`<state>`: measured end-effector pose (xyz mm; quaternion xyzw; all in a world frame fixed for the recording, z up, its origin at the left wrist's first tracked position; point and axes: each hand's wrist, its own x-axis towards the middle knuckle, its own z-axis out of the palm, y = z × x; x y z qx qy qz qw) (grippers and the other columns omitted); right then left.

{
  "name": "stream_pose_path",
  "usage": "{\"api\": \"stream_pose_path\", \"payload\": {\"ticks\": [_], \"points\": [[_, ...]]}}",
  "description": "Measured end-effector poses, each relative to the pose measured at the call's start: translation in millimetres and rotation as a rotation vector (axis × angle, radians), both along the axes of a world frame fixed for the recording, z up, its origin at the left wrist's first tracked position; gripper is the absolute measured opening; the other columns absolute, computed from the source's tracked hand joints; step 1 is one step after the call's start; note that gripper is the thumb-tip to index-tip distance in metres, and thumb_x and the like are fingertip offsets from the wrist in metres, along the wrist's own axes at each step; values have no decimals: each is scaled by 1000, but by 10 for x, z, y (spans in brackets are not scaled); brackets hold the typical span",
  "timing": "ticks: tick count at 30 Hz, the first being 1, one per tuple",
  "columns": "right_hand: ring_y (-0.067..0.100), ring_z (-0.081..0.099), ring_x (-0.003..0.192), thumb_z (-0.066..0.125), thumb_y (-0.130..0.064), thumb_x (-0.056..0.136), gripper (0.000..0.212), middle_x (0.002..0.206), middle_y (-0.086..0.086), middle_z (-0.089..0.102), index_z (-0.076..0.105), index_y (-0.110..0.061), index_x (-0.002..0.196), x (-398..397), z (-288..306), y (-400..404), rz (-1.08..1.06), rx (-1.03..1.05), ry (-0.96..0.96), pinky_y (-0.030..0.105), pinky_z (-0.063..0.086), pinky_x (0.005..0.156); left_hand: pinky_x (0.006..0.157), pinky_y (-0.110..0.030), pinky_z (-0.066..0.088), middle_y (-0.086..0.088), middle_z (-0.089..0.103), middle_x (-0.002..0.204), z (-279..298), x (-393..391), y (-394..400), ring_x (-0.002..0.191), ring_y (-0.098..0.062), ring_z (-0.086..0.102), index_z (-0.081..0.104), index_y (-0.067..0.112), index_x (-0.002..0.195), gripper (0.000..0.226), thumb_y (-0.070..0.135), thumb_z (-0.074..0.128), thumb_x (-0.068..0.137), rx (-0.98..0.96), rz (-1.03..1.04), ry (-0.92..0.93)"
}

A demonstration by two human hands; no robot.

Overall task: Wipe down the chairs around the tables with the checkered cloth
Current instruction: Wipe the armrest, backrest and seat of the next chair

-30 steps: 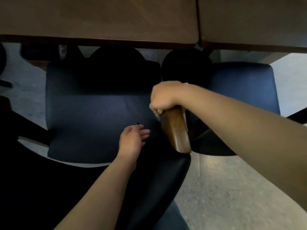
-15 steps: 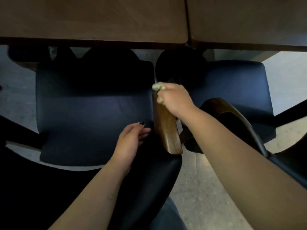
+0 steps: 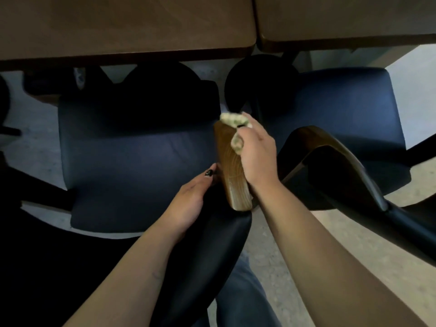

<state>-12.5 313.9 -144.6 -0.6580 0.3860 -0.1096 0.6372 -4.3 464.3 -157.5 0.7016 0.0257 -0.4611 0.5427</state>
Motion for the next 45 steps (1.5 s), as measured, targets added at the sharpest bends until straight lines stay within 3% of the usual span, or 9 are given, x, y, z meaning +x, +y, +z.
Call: {"api": "stream_pose_path", "payload": {"ticks": [3,6,9,11,15,21,33,39,45], "points": [[-3,38,126,49,-14,87,30,118,-14,59,70,-32,99,54,73,-138,420,-180,-69,11,21,108,74,3,40,16,67,113,7,10,6,96,16,60,54,21,137,38,24,35,104,26,39,24],[-14,48,103,51,-15,86,31,101,-19,67,77,-33,82,288,150,-356,767,-244,22,-2,25,95,82,-3,43,13,68,111,21,24,29,97,11,62,56,19,134,36,25,39,103,93,-6,28],[4,57,101,50,-37,75,25,99,-4,73,74,-41,69,432,197,-387,934,-306,176,18,42,92,103,-24,42,4,67,120,26,31,50,109,-7,62,62,18,128,33,26,46,101,167,-107,36],[3,49,108,47,-37,74,31,100,0,73,77,-31,75,377,232,-343,1007,-428,142,11,33,93,103,-27,42,3,67,120,31,31,48,109,-9,61,63,18,125,31,28,48,100,214,-154,12],[12,55,117,51,-23,79,33,104,7,72,77,-4,85,-67,401,-171,1033,-604,-65,21,25,109,100,-32,44,-3,68,114,54,45,74,105,-13,61,67,15,116,27,28,50,99,252,-159,4],[8,49,122,41,-30,92,41,115,4,68,73,-5,95,-462,618,-38,1164,-732,-89,13,10,109,71,-22,47,-1,68,99,94,54,145,83,-7,60,68,21,94,14,19,54,97,271,-155,-26],[22,62,101,45,-20,94,32,101,10,71,70,-1,91,-843,791,391,930,-931,-66,24,30,100,107,-24,35,8,61,130,561,-152,1162,122,-9,53,59,26,130,34,31,53,98,434,-617,-305],[27,62,105,42,-25,97,36,103,13,69,68,0,96,-1068,892,748,788,-1056,-27,39,40,98,93,-11,33,11,62,129,919,-99,1965,119,-7,54,57,32,132,37,39,51,97,475,-808,-527],[26,55,121,50,-40,87,45,116,9,68,70,-8,112,-864,975,591,1083,-1002,129,40,34,108,92,-34,49,12,66,119,1067,-86,2340,107,-14,61,62,37,121,39,51,37,96,513,-923,-786]]}}
